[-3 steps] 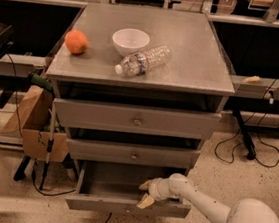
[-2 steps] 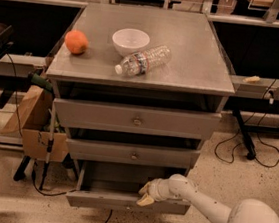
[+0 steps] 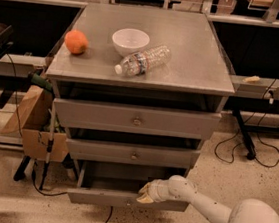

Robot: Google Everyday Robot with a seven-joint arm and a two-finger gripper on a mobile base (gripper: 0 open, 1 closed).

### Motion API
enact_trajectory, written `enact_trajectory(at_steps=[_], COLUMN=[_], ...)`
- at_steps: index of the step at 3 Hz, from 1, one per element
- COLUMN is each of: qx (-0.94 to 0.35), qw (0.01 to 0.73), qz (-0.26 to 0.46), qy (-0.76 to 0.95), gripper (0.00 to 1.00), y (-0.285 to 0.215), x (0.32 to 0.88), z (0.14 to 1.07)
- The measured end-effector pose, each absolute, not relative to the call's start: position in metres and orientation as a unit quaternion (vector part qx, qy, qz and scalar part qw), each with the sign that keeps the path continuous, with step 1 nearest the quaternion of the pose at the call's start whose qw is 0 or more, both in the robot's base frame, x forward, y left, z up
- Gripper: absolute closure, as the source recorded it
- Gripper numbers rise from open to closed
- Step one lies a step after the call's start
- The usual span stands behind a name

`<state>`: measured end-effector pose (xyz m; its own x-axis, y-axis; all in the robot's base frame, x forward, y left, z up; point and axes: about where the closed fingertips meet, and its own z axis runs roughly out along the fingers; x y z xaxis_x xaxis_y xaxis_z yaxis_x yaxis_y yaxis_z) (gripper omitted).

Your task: Close bottom drawer

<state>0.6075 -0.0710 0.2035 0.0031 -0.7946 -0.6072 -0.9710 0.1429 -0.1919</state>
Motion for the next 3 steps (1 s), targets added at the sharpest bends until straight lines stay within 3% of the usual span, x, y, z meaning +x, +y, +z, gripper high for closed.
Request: enact_trajectory(at_steps=[1, 3], qx=[-0.638, -0.637], qw=[0.307, 0.309], qz=[0.141, 0.137], qy=[0.692, 0.692], gripper=[0.83, 0.37], y=[-0.0692, -0.0682], x=[0.6103, 0.6149], z=[0.2037, 0.2051])
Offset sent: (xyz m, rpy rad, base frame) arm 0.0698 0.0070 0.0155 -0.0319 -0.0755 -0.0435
